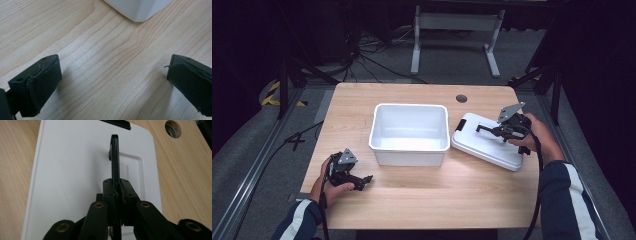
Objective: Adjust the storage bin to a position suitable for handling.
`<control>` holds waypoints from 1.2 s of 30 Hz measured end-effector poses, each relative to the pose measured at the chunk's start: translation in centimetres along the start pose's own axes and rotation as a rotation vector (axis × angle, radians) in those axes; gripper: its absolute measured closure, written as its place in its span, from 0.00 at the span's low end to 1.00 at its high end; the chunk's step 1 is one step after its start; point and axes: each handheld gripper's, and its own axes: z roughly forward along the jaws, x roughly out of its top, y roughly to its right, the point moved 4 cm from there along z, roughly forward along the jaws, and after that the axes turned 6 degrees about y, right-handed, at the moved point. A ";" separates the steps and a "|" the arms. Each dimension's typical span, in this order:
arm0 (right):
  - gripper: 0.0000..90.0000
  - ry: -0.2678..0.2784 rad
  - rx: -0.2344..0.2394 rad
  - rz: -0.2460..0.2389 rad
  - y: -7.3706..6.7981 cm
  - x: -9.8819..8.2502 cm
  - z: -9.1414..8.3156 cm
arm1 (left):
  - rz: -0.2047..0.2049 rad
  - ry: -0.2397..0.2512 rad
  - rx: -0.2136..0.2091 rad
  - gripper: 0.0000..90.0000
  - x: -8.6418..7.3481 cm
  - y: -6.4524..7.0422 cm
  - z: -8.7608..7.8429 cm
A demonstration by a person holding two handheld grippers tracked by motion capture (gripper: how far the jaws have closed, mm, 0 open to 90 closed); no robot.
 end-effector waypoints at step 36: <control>0.91 -0.058 0.026 0.029 0.0 -0.8 1.8 | 0.010 0.001 0.001 0.00 0.0 -0.1 0.0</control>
